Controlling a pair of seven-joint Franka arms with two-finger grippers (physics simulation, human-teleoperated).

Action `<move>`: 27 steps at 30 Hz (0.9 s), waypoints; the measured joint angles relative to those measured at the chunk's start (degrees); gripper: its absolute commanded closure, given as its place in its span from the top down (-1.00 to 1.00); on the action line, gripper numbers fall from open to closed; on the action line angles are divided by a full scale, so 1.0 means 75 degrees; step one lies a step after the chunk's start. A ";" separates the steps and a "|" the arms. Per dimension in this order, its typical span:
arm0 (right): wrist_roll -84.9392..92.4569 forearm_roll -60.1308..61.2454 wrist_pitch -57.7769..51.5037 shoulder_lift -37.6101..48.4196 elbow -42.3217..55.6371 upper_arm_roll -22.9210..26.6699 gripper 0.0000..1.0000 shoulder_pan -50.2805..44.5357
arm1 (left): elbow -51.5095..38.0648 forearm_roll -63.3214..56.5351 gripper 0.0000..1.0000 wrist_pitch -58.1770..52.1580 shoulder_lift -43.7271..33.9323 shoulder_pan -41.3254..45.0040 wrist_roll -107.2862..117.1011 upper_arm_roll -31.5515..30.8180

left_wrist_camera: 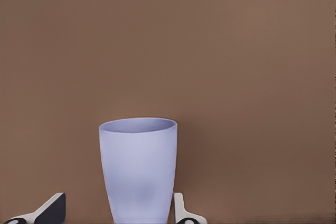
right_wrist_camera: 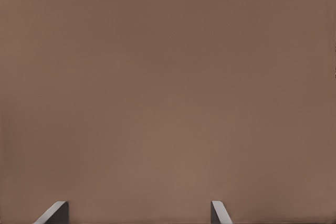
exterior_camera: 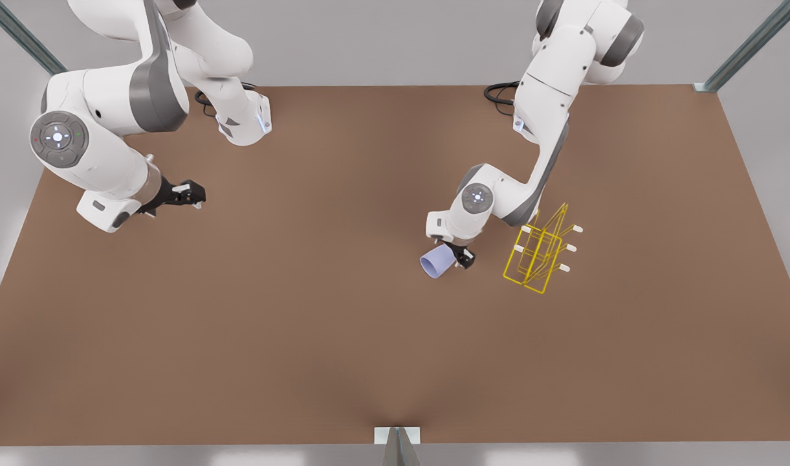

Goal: Place the cup on the cup holder

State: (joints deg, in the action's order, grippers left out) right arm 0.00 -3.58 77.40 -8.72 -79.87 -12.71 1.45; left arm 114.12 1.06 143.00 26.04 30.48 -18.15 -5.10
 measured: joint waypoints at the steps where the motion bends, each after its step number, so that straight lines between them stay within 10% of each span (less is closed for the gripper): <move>1: -0.0115 0.0006 -0.0008 -0.0078 0.0134 0.0000 1.00 0.0010 | 0.0000 -0.0001 1.00 -0.0029 0.0047 0.0014 -0.0020 0.0000; 27: -0.1698 -0.0039 0.0000 -0.0334 0.0287 -0.0048 1.00 -0.0394 | -0.0459 0.0222 0.98 0.0159 0.1085 0.0107 0.0564 -0.0013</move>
State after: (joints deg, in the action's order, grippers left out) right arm -12.74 -3.86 77.40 -11.22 -77.72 -13.07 -1.51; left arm 110.68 2.72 144.19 34.18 31.28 -13.92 -5.20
